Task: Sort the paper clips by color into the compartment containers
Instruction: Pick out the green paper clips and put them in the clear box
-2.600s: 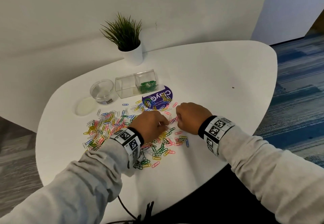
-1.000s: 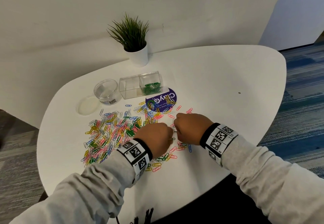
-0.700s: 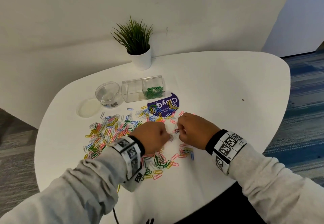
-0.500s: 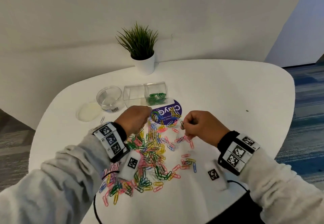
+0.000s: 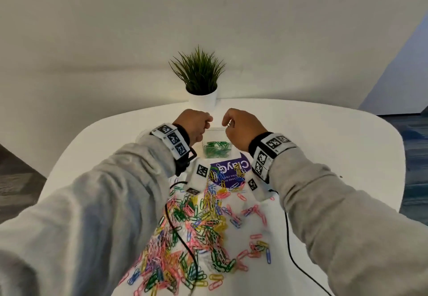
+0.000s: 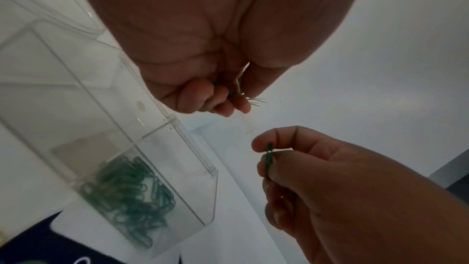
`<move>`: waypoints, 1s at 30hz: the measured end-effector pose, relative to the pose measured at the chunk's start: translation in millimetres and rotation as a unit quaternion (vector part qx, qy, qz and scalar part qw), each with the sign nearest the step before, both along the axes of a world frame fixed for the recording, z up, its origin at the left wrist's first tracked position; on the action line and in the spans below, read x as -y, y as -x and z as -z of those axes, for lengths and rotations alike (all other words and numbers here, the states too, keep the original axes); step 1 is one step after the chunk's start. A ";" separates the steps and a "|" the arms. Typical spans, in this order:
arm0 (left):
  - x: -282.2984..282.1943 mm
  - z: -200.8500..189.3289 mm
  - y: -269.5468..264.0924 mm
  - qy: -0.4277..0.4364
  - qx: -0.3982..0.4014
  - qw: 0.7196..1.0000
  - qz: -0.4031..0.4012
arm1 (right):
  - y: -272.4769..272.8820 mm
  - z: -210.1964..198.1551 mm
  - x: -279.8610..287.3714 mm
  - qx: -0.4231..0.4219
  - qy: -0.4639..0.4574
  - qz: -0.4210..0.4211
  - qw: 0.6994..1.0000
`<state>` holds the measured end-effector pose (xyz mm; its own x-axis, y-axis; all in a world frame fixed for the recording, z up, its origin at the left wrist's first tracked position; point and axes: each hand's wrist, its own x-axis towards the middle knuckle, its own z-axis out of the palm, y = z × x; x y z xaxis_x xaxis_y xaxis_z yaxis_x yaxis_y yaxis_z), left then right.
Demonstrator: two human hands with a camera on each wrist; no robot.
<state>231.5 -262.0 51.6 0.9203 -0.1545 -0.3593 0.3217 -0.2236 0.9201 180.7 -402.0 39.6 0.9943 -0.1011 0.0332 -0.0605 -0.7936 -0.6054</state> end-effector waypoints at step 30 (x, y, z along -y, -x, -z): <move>-168.1 71.7 119.6 -0.434 0.301 0.771 0.356 | 90.1 56.2 -36.9 -0.036 0.229 -0.157 0.960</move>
